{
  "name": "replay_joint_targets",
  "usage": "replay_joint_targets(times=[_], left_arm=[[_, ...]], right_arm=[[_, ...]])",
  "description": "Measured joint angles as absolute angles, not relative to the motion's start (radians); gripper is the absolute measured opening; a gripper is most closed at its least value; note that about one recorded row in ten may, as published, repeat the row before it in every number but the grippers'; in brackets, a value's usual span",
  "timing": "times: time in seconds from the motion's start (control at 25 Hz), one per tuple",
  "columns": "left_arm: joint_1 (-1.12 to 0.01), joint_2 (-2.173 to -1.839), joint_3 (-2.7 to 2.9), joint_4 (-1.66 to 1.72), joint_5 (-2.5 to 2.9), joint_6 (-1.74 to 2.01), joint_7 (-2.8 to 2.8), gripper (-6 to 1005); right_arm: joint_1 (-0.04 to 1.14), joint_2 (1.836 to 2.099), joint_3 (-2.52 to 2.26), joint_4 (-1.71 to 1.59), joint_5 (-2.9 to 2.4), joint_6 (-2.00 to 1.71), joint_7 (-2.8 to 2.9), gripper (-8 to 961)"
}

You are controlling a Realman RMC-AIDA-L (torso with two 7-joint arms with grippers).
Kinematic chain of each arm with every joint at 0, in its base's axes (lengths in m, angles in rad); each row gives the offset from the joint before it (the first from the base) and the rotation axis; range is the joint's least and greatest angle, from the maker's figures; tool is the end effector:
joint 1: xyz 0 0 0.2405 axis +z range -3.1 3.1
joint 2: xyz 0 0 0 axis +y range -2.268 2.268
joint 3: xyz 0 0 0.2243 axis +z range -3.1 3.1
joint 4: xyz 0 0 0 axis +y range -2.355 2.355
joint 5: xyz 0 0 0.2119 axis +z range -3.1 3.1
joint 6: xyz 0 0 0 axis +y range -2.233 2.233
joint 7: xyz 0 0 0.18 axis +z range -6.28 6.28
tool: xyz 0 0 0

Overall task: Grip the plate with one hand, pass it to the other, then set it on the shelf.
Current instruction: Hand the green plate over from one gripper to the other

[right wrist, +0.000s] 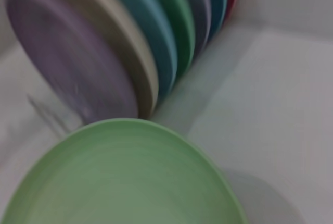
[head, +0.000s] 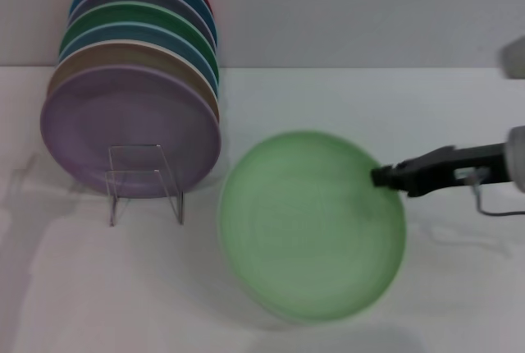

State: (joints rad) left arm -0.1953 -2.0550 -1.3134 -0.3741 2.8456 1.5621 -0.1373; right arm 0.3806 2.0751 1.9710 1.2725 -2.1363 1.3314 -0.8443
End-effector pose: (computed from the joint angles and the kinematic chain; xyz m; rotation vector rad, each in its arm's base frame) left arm -0.2608 0.3001 0.0641 -1.4243 -0.1519 -0.9811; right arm 0.1975 0.3550 0.0073 -2.5217 1.0782 0.2452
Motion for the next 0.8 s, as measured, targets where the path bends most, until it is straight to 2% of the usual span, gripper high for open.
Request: replay_joint_targets(times=[0.16, 0.28, 0.36, 0.48, 0.52, 0.56, 0.8], left_arm=[[-0.116, -2.029, -1.28, -0.563, 2.89, 1.515, -0.143, 752], [-0.046, -1.975, -1.218, -0.771, 2.89, 1.395, -0.17, 751], [-0.004, -1.882, -1.152, -0.993, 2.893, 1.183, -0.241, 751], [-0.005, -1.742, -1.089, -1.256, 2.892, 0.873, -0.333, 750], [-0.005, -1.742, -1.089, -1.256, 2.892, 0.873, -0.333, 750], [-0.038, -1.646, -1.057, -1.393, 2.892, 0.68, -0.413, 750], [-0.134, -1.524, -0.99, -1.529, 2.892, 0.418, -0.507, 748]], right_arm=[[0.289, 2.075, 2.056, 1.281, -1.979, 1.34, -1.007, 19], [0.22, 2.08, 2.125, 1.259, -1.869, 1.342, -1.189, 19], [0.184, 2.082, 2.171, 1.216, -1.778, 1.339, -1.309, 19], [0.149, 2.084, 2.26, 1.133, -1.643, 1.345, -1.49, 19], [0.14, 2.085, 2.286, 1.108, -1.609, 1.349, -1.547, 19], [0.133, 2.087, 2.303, 1.085, -1.577, 1.352, -1.609, 19], [0.165, 2.087, 2.307, 0.949, -1.493, 1.329, -1.874, 19]])
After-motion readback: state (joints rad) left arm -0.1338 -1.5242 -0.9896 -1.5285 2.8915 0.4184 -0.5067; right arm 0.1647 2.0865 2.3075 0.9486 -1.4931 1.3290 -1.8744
